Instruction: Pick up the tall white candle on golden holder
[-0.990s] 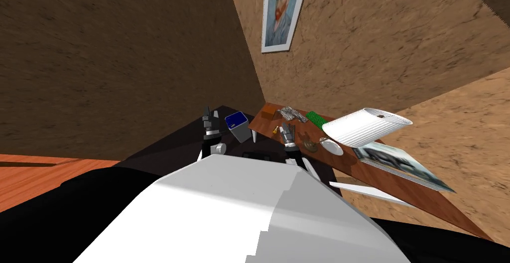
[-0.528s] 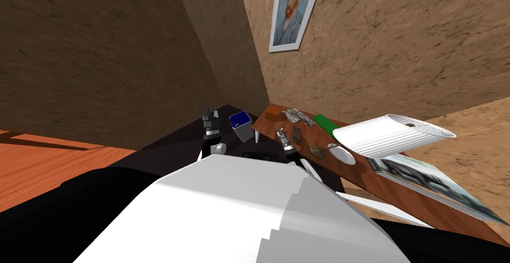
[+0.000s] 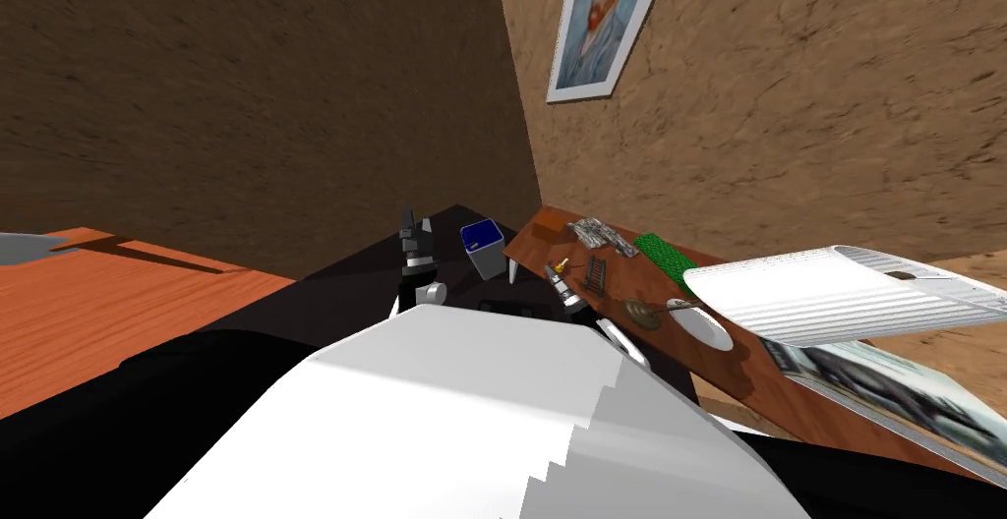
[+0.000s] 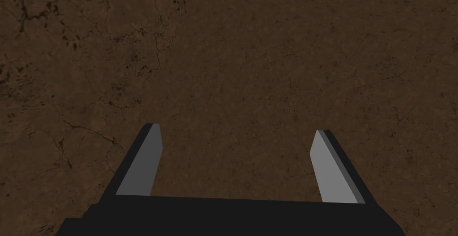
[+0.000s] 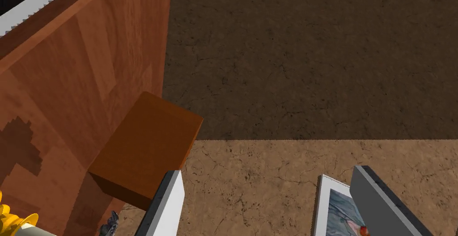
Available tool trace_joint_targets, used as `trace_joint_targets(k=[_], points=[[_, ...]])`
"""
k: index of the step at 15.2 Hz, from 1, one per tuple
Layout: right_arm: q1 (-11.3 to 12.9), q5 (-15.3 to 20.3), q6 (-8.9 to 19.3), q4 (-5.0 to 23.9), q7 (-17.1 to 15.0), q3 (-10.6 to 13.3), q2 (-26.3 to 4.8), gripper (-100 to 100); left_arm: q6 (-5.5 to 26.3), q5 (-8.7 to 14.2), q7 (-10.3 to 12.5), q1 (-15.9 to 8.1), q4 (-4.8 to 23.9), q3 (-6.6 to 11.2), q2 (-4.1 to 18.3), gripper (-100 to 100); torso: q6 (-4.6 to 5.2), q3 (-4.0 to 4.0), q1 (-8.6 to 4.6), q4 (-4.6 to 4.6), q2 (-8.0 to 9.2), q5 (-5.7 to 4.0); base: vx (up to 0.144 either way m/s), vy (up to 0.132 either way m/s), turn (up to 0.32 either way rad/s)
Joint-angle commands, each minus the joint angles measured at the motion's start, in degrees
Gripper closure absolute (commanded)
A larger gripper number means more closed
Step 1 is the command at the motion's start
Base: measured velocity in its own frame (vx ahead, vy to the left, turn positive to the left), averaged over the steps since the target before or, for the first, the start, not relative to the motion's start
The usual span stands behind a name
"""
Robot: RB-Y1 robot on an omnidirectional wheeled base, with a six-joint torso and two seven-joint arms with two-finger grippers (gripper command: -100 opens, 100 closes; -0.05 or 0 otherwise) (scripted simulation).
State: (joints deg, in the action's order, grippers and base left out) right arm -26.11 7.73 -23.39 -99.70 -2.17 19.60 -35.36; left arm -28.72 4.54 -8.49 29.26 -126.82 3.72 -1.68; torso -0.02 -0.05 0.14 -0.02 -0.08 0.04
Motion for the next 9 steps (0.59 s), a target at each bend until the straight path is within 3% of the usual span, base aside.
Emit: trace_joint_targets(k=[1, 6, 9], points=[[0.3, 0.1, -0.1, 1.0, -0.1, 0.4, -1.6, -100, 0.0, 0.0, 0.0, 0.0, 0.0, 0.00, 0.0, 0, 0.00, 0.00, 0.00, 0.00, 0.00, 0.00, 0.016, 0.022, 0.066], [1.4, 1.4, 0.0, 7.4, 0.2, 4.4, -8.3, -100, 0.0, 0.0, 0.0, 0.0, 0.0, 0.00, 0.0, 0, 0.00, -0.01, -0.01, -0.01, -0.03, 0.00, 0.025, 0.032, 0.170], [1.8, 1.8, 0.0, 9.2, 0.3, 5.7, -12.2, -100, 0.0, 0.0, 0.0, 0.0, 0.0, 0.00, 0.0, 0, -0.01, -0.02, 0.02, -0.01, -0.03, 0.01, 0.029, 0.037, 0.160]])
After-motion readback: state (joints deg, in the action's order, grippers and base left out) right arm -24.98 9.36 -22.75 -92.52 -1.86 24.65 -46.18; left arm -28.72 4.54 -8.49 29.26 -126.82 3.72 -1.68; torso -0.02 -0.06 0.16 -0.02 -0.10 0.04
